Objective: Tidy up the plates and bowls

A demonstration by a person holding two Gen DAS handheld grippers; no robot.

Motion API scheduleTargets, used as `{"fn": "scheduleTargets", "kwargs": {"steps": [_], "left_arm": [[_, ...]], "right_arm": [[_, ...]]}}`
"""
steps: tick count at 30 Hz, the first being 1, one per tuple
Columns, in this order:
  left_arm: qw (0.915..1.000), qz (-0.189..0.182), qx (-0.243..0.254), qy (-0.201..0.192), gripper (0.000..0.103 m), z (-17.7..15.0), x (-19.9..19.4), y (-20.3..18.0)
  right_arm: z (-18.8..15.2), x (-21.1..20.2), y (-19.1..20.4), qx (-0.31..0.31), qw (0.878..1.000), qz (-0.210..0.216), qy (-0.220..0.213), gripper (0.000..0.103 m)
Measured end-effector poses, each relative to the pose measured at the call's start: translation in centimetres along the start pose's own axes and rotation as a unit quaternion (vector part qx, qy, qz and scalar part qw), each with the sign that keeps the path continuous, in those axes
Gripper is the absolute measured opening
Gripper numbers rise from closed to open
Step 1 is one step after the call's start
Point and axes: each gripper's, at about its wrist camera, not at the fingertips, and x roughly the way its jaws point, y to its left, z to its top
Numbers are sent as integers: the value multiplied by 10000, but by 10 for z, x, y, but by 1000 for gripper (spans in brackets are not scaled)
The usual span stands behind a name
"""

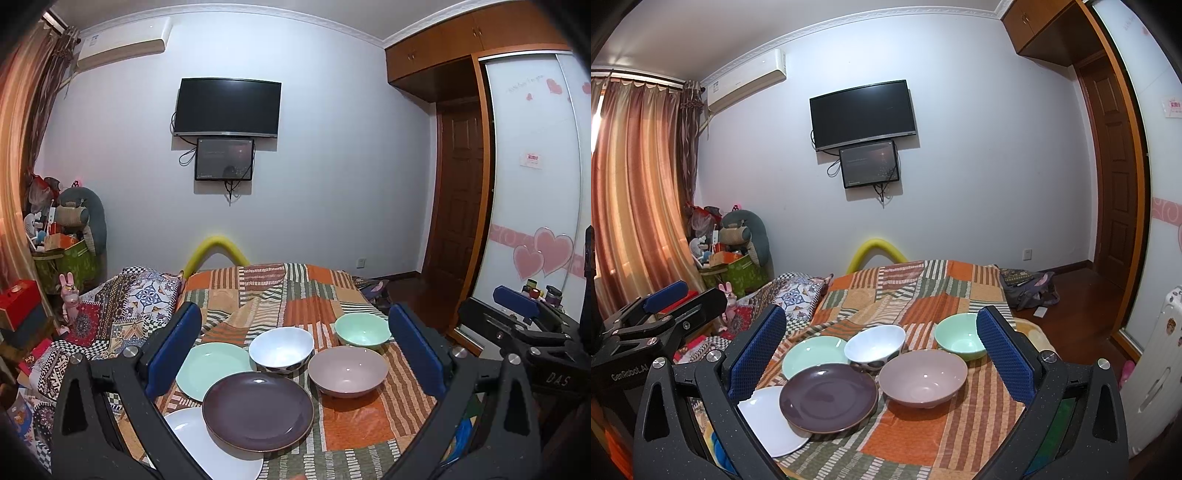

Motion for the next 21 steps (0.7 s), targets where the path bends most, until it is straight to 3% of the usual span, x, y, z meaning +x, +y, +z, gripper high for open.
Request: {"fn": "scheduleTargets", "kwargs": {"steps": [21], "left_arm": [[10000, -31, -11, 3, 103, 1, -2, 0]], "right_arm": [[-1, 2, 0, 0, 10000, 4, -3, 103]]}}
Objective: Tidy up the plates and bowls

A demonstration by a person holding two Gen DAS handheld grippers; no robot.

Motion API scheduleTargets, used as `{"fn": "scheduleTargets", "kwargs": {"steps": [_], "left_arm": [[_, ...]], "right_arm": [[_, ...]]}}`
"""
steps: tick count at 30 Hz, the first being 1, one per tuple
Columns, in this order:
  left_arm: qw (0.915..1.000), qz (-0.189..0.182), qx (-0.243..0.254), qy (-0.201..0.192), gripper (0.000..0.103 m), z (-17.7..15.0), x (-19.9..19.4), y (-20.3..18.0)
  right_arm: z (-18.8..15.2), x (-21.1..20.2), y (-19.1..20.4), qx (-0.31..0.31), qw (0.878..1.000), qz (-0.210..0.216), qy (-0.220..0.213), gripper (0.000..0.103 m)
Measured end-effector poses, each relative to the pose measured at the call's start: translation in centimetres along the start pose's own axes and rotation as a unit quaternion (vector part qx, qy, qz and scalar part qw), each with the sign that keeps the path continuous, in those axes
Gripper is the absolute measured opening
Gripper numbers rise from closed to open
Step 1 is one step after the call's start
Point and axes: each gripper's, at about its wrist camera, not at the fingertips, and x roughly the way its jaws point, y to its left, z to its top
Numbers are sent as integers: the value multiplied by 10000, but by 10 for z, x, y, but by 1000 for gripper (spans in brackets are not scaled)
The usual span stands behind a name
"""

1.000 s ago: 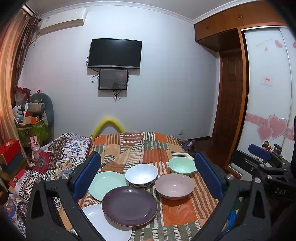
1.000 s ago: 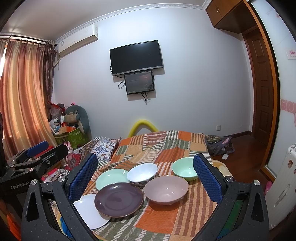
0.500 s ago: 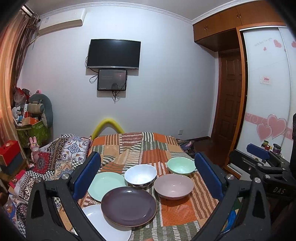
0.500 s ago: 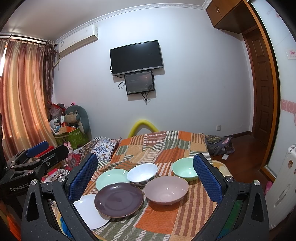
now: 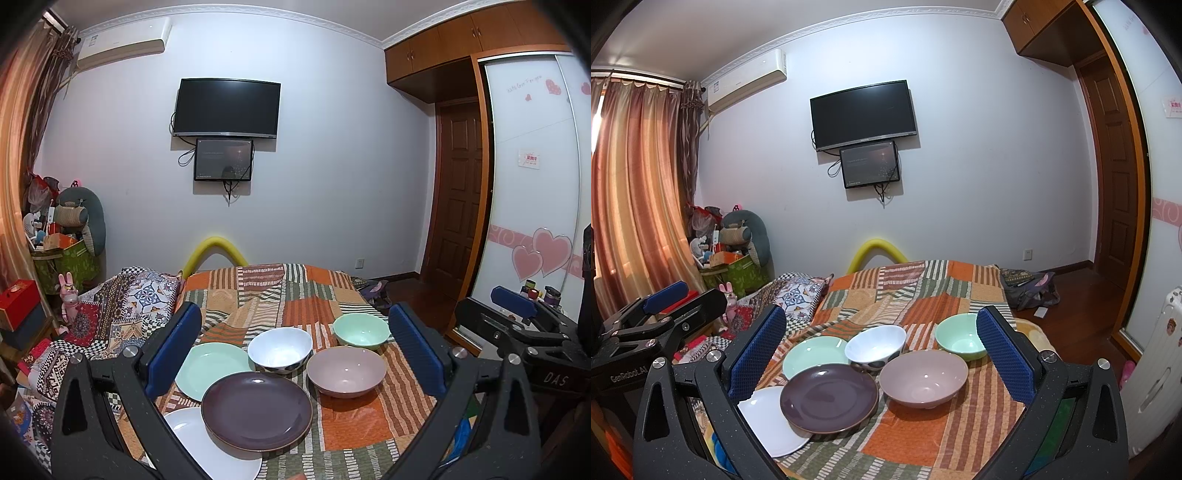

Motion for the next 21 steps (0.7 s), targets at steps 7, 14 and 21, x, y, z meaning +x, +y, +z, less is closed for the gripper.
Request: {"fn": "scheduleTargets", "kwargs": {"steps": [7, 14, 21], "left_arm": [[10000, -14, 3, 13, 103, 0, 0, 0], [10000, -30, -12, 34, 103, -1, 2, 0], [10000, -27, -18, 63, 103, -3, 4, 1]], "right_arm": [[0, 1, -1, 5, 10000, -1, 4, 103], [-1, 1, 2, 12, 10000, -1, 20, 103], [-1, 3, 3, 51, 10000, 14, 64, 103]]}}
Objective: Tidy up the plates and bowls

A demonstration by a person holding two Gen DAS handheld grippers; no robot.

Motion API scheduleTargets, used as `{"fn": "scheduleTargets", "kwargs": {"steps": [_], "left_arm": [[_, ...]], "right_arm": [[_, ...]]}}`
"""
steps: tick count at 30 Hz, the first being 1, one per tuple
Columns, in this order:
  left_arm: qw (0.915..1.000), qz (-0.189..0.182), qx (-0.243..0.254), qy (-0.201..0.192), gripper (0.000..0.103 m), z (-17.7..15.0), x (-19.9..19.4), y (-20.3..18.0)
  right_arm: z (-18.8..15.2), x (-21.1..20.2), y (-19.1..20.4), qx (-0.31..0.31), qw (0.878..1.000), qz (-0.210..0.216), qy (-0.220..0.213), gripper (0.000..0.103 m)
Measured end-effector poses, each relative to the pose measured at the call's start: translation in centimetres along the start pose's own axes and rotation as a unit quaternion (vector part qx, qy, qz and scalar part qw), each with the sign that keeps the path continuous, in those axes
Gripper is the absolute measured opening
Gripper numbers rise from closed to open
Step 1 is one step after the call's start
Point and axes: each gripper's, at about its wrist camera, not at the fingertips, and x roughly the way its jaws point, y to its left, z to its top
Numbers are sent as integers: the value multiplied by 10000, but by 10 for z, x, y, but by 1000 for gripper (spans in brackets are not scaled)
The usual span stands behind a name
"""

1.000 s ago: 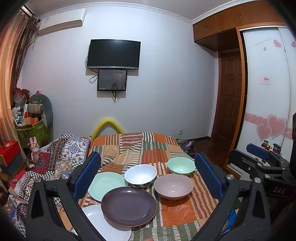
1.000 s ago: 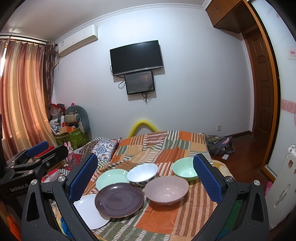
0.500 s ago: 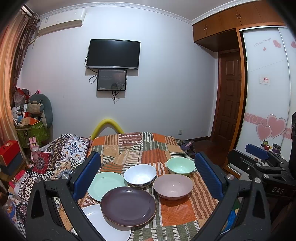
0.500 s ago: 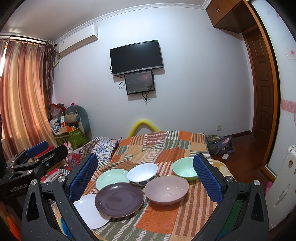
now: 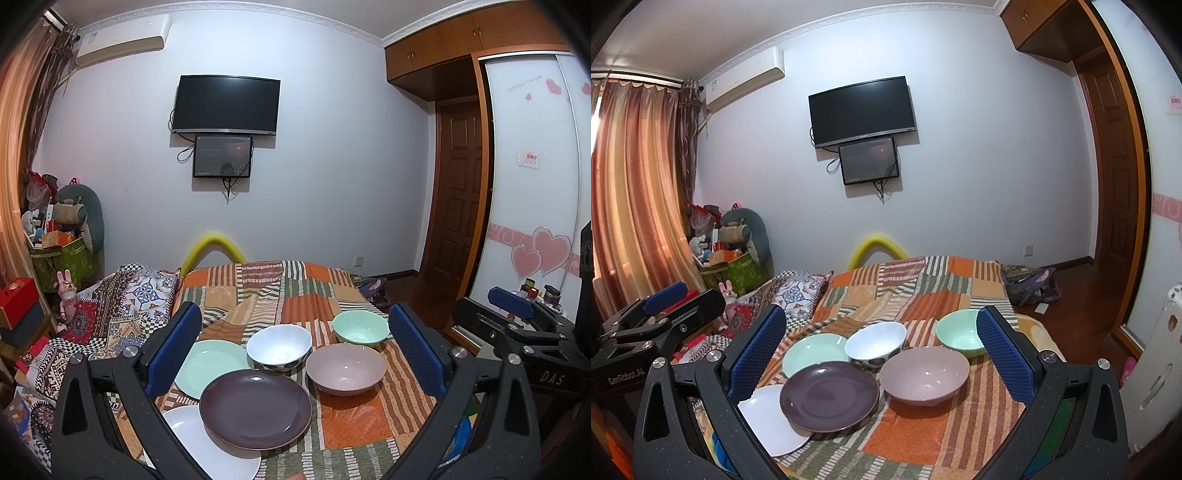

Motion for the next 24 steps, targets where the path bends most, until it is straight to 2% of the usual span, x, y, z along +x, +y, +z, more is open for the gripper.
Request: {"fn": "scheduleTargets", "kwargs": {"steps": [10, 18, 22, 24], "left_arm": [[9993, -134, -136, 319, 103, -13, 24, 14], [9973, -56, -187, 709, 102, -34, 55, 29], [9945, -49, -261, 1015, 87, -46, 73, 41], [9923, -38, -323, 1196, 87, -54, 85, 50]], "right_arm": [[-7, 15, -6, 128, 9997, -28, 219, 103], [-26, 43, -2, 80, 9976, 40, 683, 103], [-36, 56, -3, 111, 9956, 79, 926, 101], [-41, 65, -3, 114, 9938, 106, 1098, 98]]}}
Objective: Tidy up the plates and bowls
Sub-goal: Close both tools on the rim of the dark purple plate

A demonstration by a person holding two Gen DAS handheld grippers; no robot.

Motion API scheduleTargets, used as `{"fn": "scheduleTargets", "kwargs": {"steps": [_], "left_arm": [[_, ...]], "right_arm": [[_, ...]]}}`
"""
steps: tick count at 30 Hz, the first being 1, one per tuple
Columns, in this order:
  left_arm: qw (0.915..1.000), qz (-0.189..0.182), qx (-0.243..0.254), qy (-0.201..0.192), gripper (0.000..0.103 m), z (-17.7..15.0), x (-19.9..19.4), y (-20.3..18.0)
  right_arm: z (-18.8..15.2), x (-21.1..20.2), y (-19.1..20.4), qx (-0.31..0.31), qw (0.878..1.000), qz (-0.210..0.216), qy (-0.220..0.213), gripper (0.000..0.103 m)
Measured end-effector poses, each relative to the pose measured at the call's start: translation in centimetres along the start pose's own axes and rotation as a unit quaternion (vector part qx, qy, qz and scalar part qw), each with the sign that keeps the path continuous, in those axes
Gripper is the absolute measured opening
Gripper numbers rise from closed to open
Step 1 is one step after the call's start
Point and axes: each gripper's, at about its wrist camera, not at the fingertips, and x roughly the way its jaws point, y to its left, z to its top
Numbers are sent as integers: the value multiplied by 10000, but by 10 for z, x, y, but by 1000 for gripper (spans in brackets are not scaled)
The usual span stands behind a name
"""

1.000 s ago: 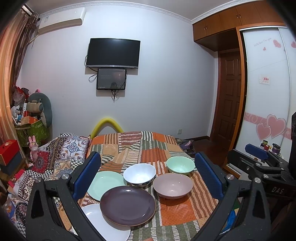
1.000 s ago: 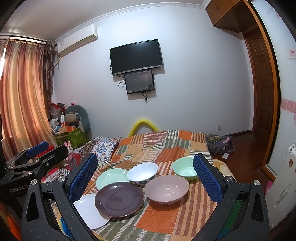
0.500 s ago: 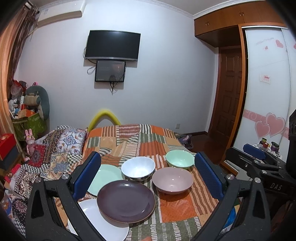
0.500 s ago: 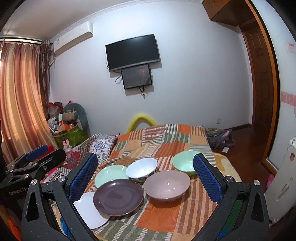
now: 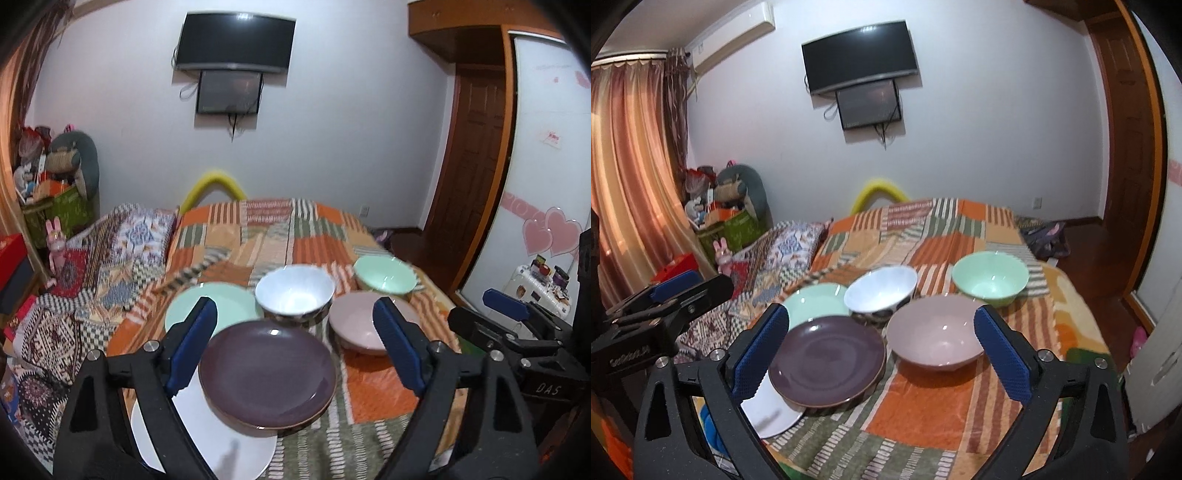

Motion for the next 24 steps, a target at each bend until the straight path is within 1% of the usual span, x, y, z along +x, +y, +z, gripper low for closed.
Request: {"fn": "scheduleTargets", "kwargs": {"steps": [2, 3, 5, 6, 11, 12, 13, 14, 16, 21, 23, 24], "left_arm": [[9998, 1, -107, 171, 84, -6, 11, 10], [9996, 4, -145, 254, 81, -8, 16, 14], [9988, 52, -178, 458, 65, -13, 27, 23], [9982, 98, -197, 551, 63, -16, 32, 27], [9945, 106, -320, 991, 59, -32, 59, 49], [9935, 123, -339, 1080, 58, -36, 65, 54], [9927, 131, -347, 1144, 56, -38, 69, 57], [9917, 153, -351, 1223, 55, -41, 74, 62], [9901, 217, -379, 1334, 55, -45, 83, 72], [9857, 336, -463, 1583, 54, -57, 103, 96], [9835, 336, -513, 1704, 54, -62, 112, 104], [9823, 325, -549, 1763, 53, -63, 117, 107]], "right_arm": [[-3, 9, 0, 7, 9999, 20, 147, 92], [-5, 15, 0, 18, 9997, 39, 244, 91], [-8, 24, -1, 52, 9992, 67, 394, 86], [-11, 28, 0, 71, 9989, 84, 464, 84], [-24, 57, -2, 169, 9949, 208, 977, 69], [-27, 61, -1, 175, 9938, 218, 1074, 67], [-27, 67, 1, 176, 9931, 213, 1139, 64], [-30, 74, 1, 183, 9917, 225, 1253, 59], [-35, 84, 2, 183, 9893, 245, 1427, 54], [-47, 104, 2, 179, 9839, 240, 1765, 44], [-52, 112, 3, 178, 9816, 222, 1888, 38], [-54, 115, 1, 179, 9808, 219, 1929, 37]]}}
